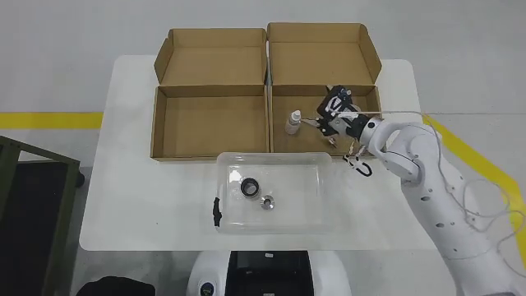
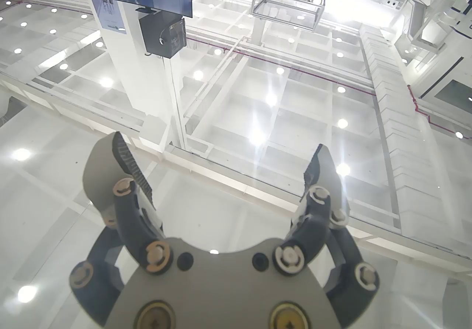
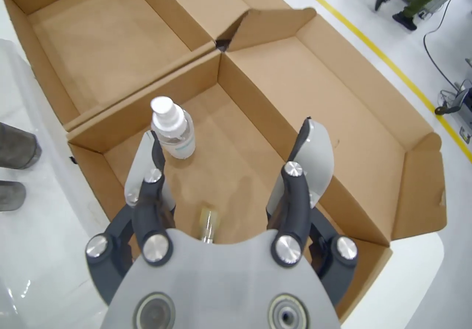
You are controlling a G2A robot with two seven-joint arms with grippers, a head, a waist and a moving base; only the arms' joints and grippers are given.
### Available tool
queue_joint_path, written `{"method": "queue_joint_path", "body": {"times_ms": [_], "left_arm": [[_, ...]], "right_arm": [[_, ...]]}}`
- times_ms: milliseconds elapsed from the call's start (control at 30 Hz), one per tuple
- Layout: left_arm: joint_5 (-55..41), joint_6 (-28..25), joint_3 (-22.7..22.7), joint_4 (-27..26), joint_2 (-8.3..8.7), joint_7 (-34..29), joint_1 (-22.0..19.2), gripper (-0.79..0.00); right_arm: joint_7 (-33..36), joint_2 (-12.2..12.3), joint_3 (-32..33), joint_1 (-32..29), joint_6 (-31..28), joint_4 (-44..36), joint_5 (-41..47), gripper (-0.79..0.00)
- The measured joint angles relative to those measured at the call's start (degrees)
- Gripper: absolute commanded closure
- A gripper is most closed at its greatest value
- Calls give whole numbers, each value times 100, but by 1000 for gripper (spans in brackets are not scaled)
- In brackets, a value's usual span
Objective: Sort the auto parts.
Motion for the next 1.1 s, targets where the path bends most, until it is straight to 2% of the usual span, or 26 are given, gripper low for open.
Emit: {"method": "queue_joint_path", "body": {"times_ms": [467,767,1100], "left_arm": [[0,0,0,0,0,0,0,-785],[0,0,0,0,0,0,0,-785],[0,0,0,0,0,0,0,-785]], "right_arm": [[692,108,111,-966,-393,-2015,633,-656],[952,168,17,-1447,-629,-2510,501,-643],[1139,210,-315,-1738,-991,-2676,72,-610]]}}
